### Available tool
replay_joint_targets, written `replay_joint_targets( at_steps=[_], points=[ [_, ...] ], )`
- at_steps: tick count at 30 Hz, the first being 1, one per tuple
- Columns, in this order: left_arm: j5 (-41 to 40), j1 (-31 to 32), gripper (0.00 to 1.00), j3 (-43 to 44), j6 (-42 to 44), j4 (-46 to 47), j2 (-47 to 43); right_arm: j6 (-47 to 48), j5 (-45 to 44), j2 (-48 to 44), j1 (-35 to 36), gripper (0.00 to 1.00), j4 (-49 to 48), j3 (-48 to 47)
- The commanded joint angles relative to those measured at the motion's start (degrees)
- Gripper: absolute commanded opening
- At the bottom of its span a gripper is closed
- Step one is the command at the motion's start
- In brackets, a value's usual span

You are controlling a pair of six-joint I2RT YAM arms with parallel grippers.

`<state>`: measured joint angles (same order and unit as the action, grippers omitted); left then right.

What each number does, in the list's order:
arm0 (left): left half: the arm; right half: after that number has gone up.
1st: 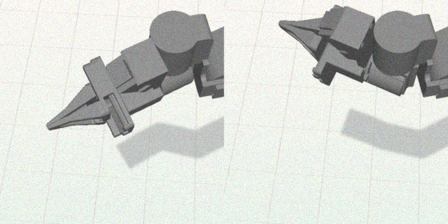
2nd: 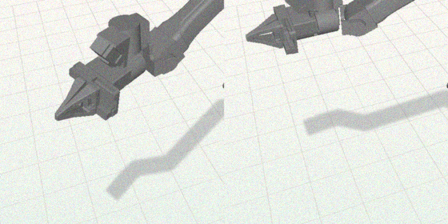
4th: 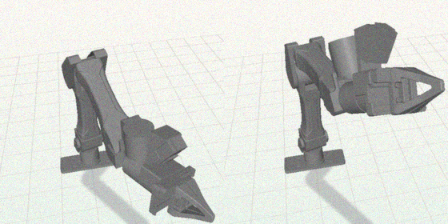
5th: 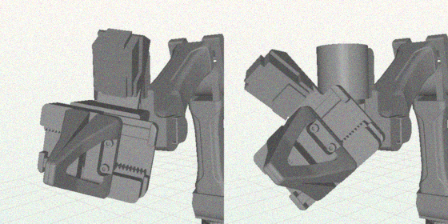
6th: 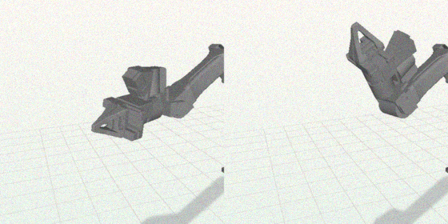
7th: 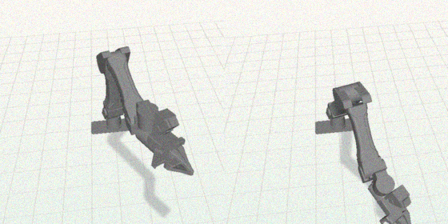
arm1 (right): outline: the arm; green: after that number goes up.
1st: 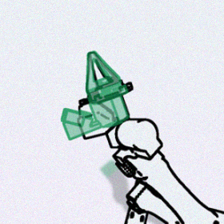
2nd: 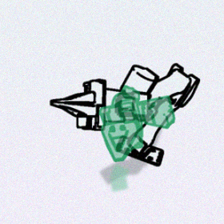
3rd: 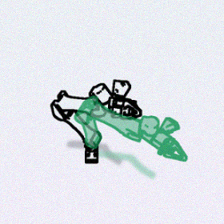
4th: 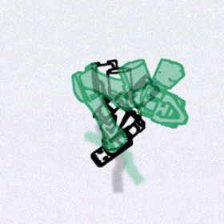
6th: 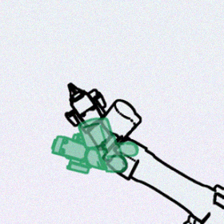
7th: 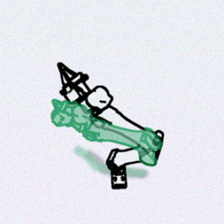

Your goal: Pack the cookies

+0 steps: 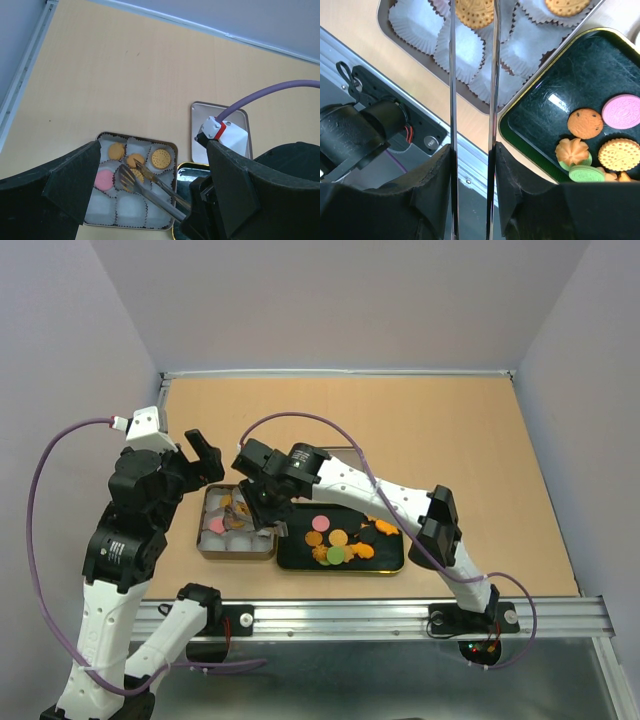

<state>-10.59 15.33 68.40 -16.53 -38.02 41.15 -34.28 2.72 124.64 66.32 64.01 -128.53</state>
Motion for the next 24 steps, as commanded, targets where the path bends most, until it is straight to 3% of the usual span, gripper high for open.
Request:
replay_joint_targets(
  at_steps=[1, 9, 16, 24],
  points=[
    [-0.84, 0.22, 0.99, 2.62, 0.98, 1.55, 0.25, 0.27, -0.79, 0.25, -0.67, 0.42, -2.40, -3.57],
    [-0.92, 0.31, 0.99, 2.53, 1.07, 1.90, 0.34, 0.44, -0.26, 0.43, -1.02, 0.44, -2.40, -2.87],
    [-0.84, 0.31, 0.99, 2.26, 1.07, 2.07, 0.34, 0.62, -0.08, -0.27, -1.02, 0.53, -2.40, -2.16],
    [-0.92, 0.31, 0.99, 2.17, 1.07, 2.16, 0.43, 0.45, -1.23, -1.41, -1.02, 0.54, -2.40, -3.65]
  ],
)
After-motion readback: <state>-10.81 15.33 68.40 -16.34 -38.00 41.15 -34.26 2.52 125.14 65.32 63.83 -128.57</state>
